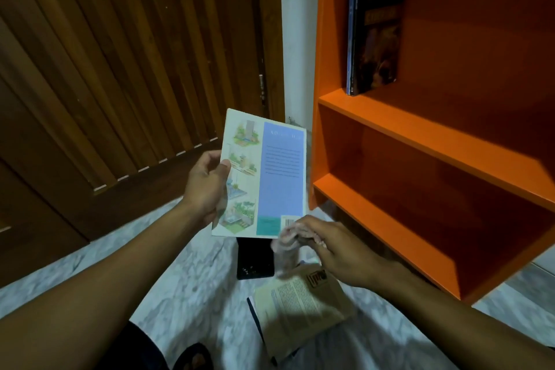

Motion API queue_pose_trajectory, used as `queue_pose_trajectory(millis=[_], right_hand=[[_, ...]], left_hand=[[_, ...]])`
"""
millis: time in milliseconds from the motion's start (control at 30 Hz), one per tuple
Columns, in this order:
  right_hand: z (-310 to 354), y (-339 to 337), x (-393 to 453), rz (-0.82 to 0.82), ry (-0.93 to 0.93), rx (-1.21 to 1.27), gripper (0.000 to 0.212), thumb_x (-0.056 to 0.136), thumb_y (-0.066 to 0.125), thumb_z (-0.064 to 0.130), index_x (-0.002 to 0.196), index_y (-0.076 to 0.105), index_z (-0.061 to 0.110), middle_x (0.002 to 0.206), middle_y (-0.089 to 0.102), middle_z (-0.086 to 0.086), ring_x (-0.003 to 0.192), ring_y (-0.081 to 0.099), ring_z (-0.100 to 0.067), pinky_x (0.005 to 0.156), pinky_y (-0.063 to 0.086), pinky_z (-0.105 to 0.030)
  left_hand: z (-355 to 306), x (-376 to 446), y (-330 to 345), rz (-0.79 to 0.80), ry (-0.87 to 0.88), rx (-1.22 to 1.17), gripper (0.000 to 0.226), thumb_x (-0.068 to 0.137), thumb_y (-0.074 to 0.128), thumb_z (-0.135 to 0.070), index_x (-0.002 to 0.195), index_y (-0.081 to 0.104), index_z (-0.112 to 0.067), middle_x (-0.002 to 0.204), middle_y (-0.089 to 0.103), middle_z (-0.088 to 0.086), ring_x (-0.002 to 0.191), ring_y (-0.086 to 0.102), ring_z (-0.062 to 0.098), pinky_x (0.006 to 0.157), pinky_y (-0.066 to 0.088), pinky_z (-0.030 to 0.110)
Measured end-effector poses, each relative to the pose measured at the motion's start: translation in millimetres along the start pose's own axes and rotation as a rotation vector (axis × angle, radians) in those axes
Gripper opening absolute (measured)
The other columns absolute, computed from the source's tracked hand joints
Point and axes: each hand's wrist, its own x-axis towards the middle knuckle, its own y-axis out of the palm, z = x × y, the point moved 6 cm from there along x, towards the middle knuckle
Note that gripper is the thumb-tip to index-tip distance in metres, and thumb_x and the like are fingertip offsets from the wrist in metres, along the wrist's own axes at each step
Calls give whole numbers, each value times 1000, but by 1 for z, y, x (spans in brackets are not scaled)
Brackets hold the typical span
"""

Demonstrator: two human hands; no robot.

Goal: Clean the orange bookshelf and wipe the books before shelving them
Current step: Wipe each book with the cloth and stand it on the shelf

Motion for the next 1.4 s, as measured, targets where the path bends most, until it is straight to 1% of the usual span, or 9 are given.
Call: queue_pose_trajectory(millis=[200, 367, 467, 600, 733, 900, 1200, 1333, 1400], right_hand=[[-18, -70, 10, -656, 290, 243, 20, 103, 47, 20, 117, 60, 28, 105, 71, -10, 92, 67, -32, 81, 55, -39], [-10, -98, 24, -1005, 256, 352, 22, 103, 44, 38, 119, 56, 29, 103, 67, 10, 98, 67, -14, 85, 56, -40], [-2, -84, 50, -848, 250, 101, 35, 104, 38, 44, 138, 38, 51, 153, 38, 14, 146, 28, -13, 121, 15, -47], [9, -49, 69, -645, 123, -155, 45, 108, 35, 32, 151, 29, 41, 154, 1, 33, 148, -9, 6, 120, -17, -31], [6, -20, 71, -510, 137, -86, 43, 105, 30, 44, 143, 16, 58, 156, -4, 33, 146, -9, 11, 120, -13, -30], [9, 14, 62, -317, 27, -154, 49, 104, 30, 46, 150, 11, 44, 163, 7, 18, 148, -6, 6, 124, -1, -48], [27, 39, 32, -36, -220, -97, 33, 105, 46, 22, 136, 56, 26, 153, 43, 11, 147, 23, -2, 123, 11, -35], [13, 31, 28, -3, 4, 118, 16, 105, 45, 26, 112, 58, 31, 109, 64, 28, 106, 59, 8, 89, 46, -14], [-18, 21, 28, -97, 205, 144, 17, 105, 44, 30, 112, 59, 30, 113, 67, 18, 108, 62, -2, 96, 50, -26]], left_hand=[[0, -18, 22, 120, 48, 133, 18, 105, 43, -22, 117, 51, -11, 109, 74, 10, 94, 74, 25, 86, 57, 55], [13, -33, 53, 261, 13, 124, 16, 106, 39, -20, 112, 50, -10, 104, 75, 13, 89, 75, 24, 67, 61, 38], [21, -39, 75, 323, 33, 157, 16, 107, 39, -23, 110, 53, -15, 101, 75, 15, 90, 75, 31, 74, 60, 44], [20, -34, 87, 272, 64, 112, 18, 106, 41, -19, 107, 59, -18, 97, 72, 22, 85, 71, 36, 75, 57, 44], [22, -10, 76, 116, 4, -33, 17, 105, 44, -15, 108, 61, -16, 101, 71, 16, 85, 72, 30, 74, 59, 42], [23, 9, 53, -37, -143, -225, 18, 105, 44, -13, 118, 55, -11, 106, 71, 15, 84, 71, 27, 74, 60, 42], [10, 24, 6, -206, -124, -272, 20, 104, 46, -15, 119, 58, -13, 114, 72, 13, 97, 72, 35, 86, 55, 61], [-1, 28, -11, -187, -72, -259, 15, 104, 47, -17, 114, 57, -19, 104, 74, 7, 89, 75, 30, 78, 58, 58], [-4, 27, -16, -162, -66, -274, 13, 103, 48, -15, 110, 58, -21, 96, 75, 3, 82, 76, 25, 72, 61, 52]])
